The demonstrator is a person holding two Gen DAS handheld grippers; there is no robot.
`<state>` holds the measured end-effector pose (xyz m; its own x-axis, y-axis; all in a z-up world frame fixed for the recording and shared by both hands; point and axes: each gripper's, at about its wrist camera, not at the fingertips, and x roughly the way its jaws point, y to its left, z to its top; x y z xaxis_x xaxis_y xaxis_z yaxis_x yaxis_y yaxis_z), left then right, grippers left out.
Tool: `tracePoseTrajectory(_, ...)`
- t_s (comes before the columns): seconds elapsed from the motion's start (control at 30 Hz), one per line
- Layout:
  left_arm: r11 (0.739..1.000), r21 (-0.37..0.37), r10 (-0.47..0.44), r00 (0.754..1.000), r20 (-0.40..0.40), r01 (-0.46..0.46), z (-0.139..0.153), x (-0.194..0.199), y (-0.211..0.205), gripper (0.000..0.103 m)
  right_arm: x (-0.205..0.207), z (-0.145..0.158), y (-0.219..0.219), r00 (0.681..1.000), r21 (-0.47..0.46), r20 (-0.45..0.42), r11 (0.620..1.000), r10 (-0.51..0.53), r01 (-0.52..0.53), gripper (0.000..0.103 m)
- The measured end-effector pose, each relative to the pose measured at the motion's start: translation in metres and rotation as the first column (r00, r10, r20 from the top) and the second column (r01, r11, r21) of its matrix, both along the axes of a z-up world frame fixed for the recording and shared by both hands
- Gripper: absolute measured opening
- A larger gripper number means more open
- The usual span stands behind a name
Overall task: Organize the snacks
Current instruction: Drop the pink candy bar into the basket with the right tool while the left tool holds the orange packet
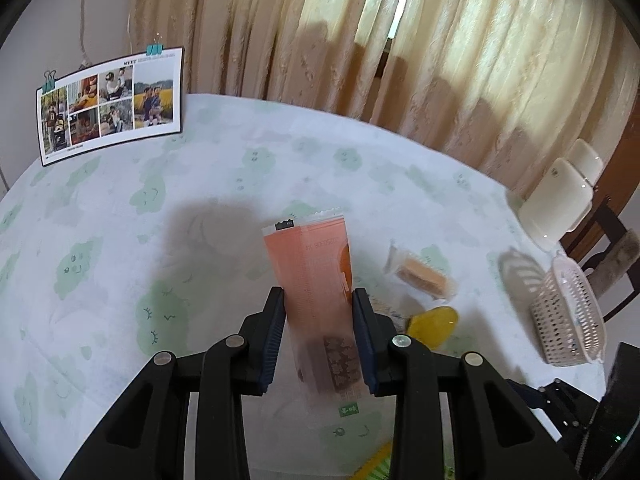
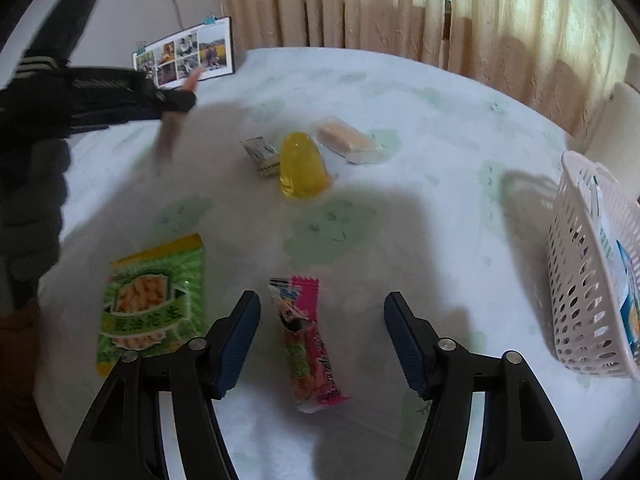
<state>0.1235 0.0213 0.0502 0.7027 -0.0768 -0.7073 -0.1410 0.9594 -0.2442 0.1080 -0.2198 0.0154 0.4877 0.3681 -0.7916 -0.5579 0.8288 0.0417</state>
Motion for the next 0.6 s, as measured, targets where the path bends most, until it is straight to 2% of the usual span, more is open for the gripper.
tracePoseTrajectory(0.37, 0.999, -0.027, -0.03, 0.999, 0.017, 0.031, 0.005, -0.006, -0.004, 0.03, -0.006, -0.001, 0.007, 0.998, -0.058, 0.058, 0.998, 0.02, -0.016, 0.03)
tracePoseTrajectory(0.6, 0.999, -0.036, -0.037, 0.999, 0.017, 0.038, 0.005, -0.006, -0.004, 0.03, 0.002, 0.011, -0.01, 1.0, 0.088, -0.001, 0.996, 0.007, -0.007, 0.027)
